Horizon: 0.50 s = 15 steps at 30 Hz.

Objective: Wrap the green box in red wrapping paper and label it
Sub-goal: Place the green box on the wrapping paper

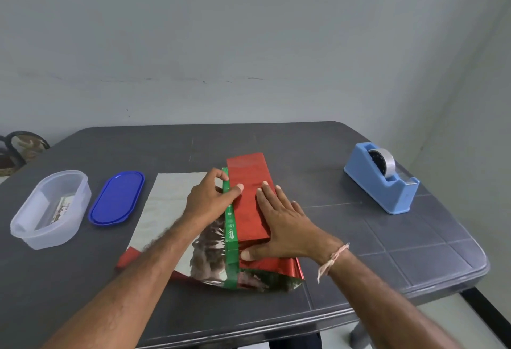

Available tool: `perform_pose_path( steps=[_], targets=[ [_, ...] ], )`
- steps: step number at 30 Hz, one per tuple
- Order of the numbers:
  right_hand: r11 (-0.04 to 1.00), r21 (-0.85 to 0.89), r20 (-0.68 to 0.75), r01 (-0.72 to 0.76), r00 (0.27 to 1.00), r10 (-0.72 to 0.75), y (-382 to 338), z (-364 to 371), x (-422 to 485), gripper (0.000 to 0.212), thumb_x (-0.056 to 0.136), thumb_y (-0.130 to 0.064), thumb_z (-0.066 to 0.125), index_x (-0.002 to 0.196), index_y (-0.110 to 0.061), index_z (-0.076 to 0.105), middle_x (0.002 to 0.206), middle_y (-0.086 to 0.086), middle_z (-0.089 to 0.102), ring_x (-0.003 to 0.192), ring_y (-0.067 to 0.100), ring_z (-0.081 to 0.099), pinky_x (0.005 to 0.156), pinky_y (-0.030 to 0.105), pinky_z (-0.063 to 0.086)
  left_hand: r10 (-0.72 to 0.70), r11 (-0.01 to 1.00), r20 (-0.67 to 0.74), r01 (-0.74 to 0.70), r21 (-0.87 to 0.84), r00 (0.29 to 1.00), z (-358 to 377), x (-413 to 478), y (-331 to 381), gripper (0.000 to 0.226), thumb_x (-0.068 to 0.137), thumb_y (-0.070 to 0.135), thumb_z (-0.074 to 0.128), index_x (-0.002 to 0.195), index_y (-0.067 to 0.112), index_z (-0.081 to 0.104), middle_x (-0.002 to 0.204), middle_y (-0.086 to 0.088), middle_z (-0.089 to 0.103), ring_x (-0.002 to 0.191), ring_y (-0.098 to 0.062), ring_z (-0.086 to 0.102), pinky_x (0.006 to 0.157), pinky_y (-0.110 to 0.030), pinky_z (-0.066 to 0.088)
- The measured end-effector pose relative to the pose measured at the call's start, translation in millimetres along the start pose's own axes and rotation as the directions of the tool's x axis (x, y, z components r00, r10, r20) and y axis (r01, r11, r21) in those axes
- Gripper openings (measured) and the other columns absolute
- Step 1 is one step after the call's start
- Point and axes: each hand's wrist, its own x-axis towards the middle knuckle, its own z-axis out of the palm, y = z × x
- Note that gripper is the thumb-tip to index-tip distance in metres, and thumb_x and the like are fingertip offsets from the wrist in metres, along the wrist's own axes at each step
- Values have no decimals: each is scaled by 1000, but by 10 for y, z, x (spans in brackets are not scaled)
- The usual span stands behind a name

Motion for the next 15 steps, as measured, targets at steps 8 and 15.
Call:
perform_pose_path(
  steps=[8,15],
  targets=[
    [958,286,66,-22,998,3,-28,-148,-42,118,82,-81,49,163,-20,-10,167,-7,-25,153,16,-27,127,55,-5,75,997,-23,-74,25,997,47,-111,-101,37,86,57,72,111,39,52,77,2,74,70,-16,71,75,-36,56],
    [989,137,-34,-57,998,62,-36,-7,-12,83,102,-66,32,164,-27,-6,169,-10,-20,155,20,-22,127,58,0,94,996,12,-94,7,995,63,-101,-90,34,89,54,71,116,40,54,92,10,72,80,-12,70,77,-33,54]
  ],
)
